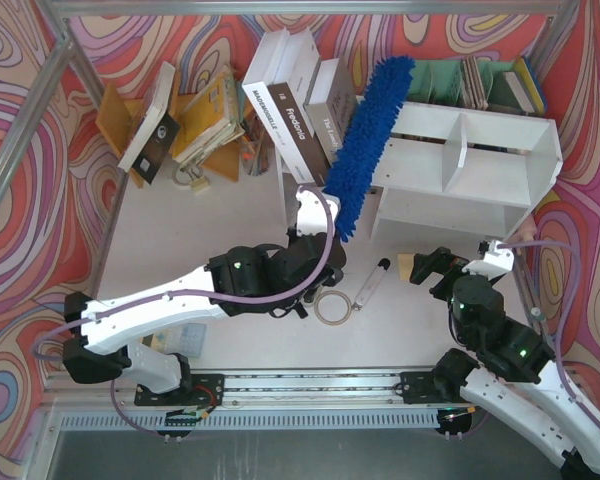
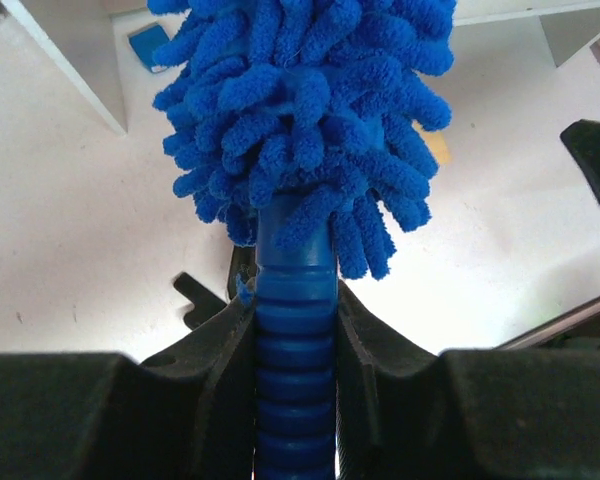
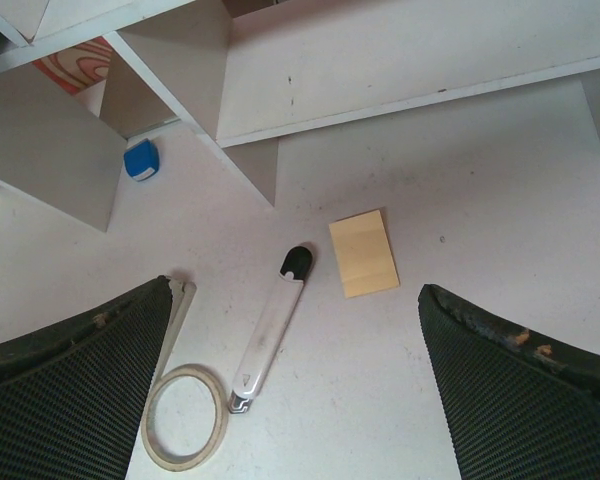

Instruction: Dust the bookshelf with a duster

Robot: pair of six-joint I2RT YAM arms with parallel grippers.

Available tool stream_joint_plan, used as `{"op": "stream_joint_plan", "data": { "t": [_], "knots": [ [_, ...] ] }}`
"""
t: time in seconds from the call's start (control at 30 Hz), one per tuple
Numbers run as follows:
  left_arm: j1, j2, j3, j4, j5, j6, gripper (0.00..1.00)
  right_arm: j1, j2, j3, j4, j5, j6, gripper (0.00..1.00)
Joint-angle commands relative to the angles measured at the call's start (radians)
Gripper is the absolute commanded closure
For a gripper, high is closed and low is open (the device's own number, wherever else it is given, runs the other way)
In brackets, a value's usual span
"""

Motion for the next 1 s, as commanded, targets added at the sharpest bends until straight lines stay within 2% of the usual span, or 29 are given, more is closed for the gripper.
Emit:
{"op": "stream_joint_plan", "data": {
  "t": [0.0, 0.3, 0.67, 0.83, 0.97],
  "knots": [
    [0.005, -0.061, -0.084, 0.144, -0.013, 0.136, 1.00, -0.001, 0.001, -0.008, 0.020, 0.032, 0.009, 0.01],
    [0.005, -0.296, -0.336, 0.416, -0.022, 0.480, 1.00, -0.001, 0.007, -0.009, 0.014, 0.041, 0.015, 0.01],
    [0.004, -0.427, -0.459, 0.526, 0.005, 0.702, 1.00, -0.001, 0.013, -0.009, 0.008, 0.047, 0.021, 0.01],
    [0.004, -0.437, -0.496, 0.605, -0.073, 0.925, 1.00, -0.002, 0.025, -0.007, 0.006, 0.053, 0.022, 0.01],
    [0.008, -0.478, -0.537, 0.711, -0.060, 1.129, 1.00, -0.001, 0.035, -0.007, 0.007, 0.054, 0.023, 0.02]
  ]
}}
